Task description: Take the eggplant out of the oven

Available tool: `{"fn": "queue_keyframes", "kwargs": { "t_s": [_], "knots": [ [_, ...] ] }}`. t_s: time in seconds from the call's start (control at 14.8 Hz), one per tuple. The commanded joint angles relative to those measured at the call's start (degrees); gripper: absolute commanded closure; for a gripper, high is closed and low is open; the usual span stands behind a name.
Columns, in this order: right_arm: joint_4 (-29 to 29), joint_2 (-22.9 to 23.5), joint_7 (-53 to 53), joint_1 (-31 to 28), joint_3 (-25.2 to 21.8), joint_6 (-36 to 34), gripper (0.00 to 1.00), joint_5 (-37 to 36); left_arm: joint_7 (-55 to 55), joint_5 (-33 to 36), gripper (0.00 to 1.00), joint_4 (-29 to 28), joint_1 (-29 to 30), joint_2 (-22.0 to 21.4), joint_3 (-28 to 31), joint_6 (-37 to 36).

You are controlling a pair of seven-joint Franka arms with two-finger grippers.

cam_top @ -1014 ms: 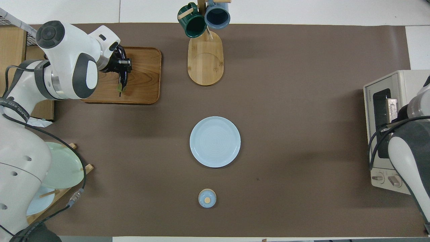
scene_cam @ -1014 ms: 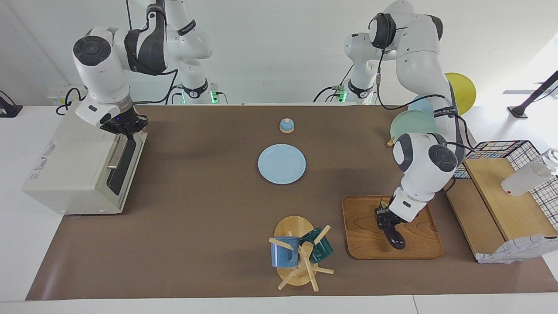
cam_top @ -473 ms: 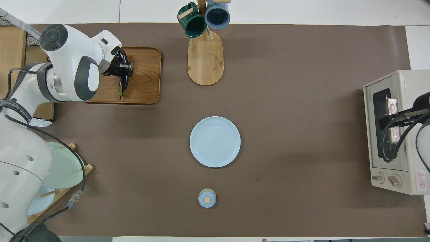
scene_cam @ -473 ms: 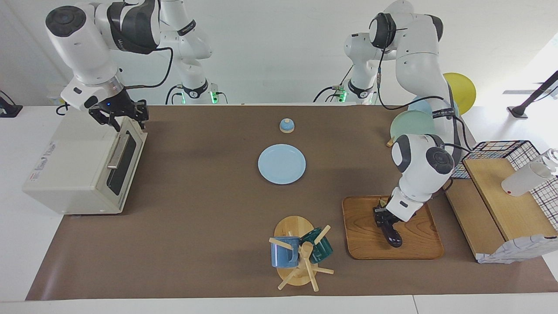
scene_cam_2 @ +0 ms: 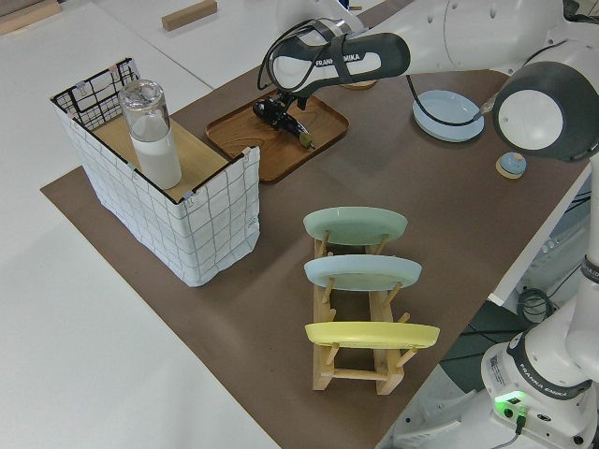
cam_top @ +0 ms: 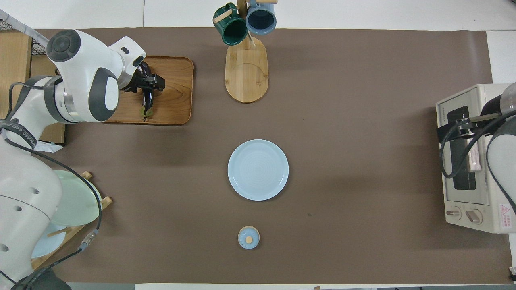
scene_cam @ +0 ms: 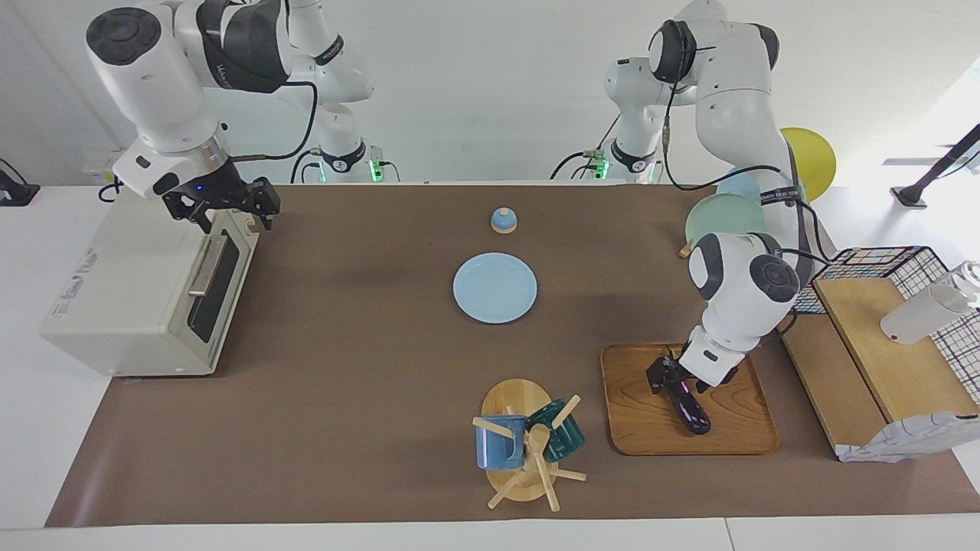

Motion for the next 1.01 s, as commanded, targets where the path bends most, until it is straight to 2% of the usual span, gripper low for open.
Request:
{"fn": "queue_keyframes", "kwargs": {
  "t_s": [0.0,0.27,0.68,0.88,0.95],
  "knots": [
    [2.1,0.5,0.1,0.1,-0.9,-1.9,0.00,1.8,0.5,0.3,0.00,-0.7,0.2,-4.3,0.3,-3.7],
    [1.8,-0.1,0.1,0.4,-1.5,-1.9,0.00,2.0,-0.4,0.4,0.00,-0.8,0.3,-11.4,0.6,-11.5],
    [1.6,-0.2,0.0,0.2,-0.9,-1.5,0.00,2.1,-1.9,0.7,0.00,-1.1,0.6,-25.3,1.5,-25.3],
    [1.2,-0.6,0.0,0.6,-0.9,-1.8,0.00,2.1,-1.9,6.6,0.00,-1.8,-0.2,-31.2,1.2,-32.7],
    [1.2,-0.6,0.0,0.2,-0.9,-1.8,0.00,2.1,-2.2,6.7,0.00,-2.2,-0.5,-32.4,1.2,-34.3]
  ]
}}
